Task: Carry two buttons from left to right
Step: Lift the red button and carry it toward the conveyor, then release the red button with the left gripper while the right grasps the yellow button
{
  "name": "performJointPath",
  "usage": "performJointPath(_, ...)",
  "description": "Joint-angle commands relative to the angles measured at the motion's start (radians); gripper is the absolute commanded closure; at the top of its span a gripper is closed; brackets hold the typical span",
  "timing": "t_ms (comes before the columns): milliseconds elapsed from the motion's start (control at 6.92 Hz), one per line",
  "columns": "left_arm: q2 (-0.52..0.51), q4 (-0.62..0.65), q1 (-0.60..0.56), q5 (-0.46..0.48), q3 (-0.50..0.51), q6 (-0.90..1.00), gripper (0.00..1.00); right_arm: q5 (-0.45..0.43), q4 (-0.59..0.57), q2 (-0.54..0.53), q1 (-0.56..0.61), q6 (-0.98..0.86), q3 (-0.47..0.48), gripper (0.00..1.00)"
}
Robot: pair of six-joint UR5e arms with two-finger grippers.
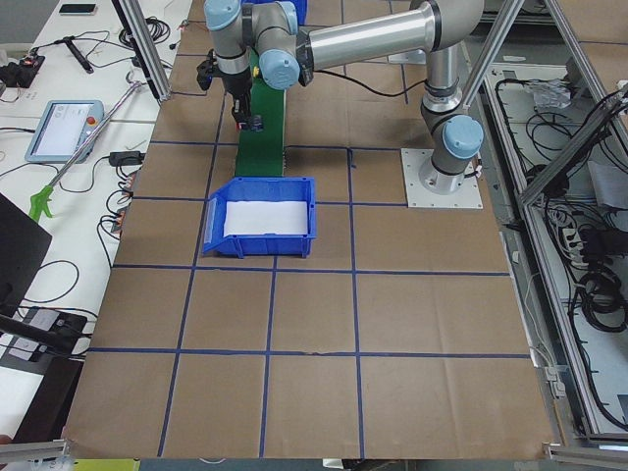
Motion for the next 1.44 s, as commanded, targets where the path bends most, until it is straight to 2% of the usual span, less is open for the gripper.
performJointPath(0, -0.015, 0.035, -0.07, 0.006, -0.065, -0.06, 1.0, 0.012, -0.09, 0.085, 0.012, 0.001, -0.028, 0.0)
performJointPath(144, -0.03, 0.143, -0.071, 0.006, -0.134, -0.034, 1.0, 0.067, -0.081, 0.087, 0.021, 0.003, -0.028, 0.0)
performJointPath(433, -0.068, 0.326, -0.071, 0.006, -0.22, 0.003, 1.0, 0.071, -0.075, 0.102, 0.03, 0.009, -0.024, 0.0)
performJointPath(1011, -0.101, 0.357, -0.074, 0.003, -0.22, 0.022, 0.98, 0.075, -0.087, 0.197, 0.049, 0.006, -0.054, 0.0)
performJointPath(1156, -0.102, 0.359, -0.074, 0.0, -0.222, 0.017, 0.46, 0.072, -0.086, 0.219, 0.052, 0.01, -0.073, 0.0)
performJointPath(1300, -0.102, 0.357, -0.074, -0.006, -0.222, -0.006, 0.01, 0.072, -0.084, 0.245, 0.059, 0.009, -0.094, 0.0)
